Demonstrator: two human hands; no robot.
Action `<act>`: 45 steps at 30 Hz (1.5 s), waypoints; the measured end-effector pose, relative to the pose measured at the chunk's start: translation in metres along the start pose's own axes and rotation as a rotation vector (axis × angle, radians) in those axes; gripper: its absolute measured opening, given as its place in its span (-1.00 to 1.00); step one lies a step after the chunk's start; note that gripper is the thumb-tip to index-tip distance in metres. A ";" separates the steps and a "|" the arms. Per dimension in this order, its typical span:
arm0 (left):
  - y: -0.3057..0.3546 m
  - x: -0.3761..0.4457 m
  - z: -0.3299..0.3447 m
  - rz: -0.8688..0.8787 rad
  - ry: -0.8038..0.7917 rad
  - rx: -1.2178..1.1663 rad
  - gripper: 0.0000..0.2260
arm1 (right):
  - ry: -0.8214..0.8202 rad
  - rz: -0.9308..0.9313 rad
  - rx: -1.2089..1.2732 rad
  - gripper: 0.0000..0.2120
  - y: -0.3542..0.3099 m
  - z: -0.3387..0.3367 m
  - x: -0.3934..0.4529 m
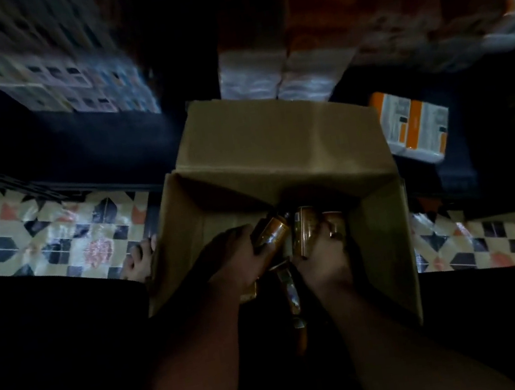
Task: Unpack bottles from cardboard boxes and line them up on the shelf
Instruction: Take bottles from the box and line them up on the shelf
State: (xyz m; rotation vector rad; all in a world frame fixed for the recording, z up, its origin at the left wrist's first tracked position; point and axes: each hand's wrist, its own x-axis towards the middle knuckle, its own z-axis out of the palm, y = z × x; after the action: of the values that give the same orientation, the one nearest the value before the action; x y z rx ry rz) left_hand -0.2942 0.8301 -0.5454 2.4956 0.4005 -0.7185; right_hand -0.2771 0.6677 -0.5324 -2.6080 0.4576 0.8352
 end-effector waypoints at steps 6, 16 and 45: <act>0.023 0.021 0.025 -0.068 -0.034 -0.132 -0.43 | -0.027 0.054 -0.076 -0.34 -0.011 0.013 0.004; 0.016 0.003 0.005 -0.145 0.026 -0.311 -0.36 | -0.004 0.170 0.137 -0.37 -0.008 -0.004 -0.011; 0.150 -0.218 -0.328 0.814 0.641 -0.597 -0.42 | -0.062 -1.139 1.163 -0.44 -0.085 -0.331 -0.226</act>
State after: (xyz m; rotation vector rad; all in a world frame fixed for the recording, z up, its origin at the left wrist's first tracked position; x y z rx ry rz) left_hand -0.2772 0.8554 -0.1249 1.9708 -0.1896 0.4723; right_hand -0.2561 0.6433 -0.1242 -1.3372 -0.4570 0.1132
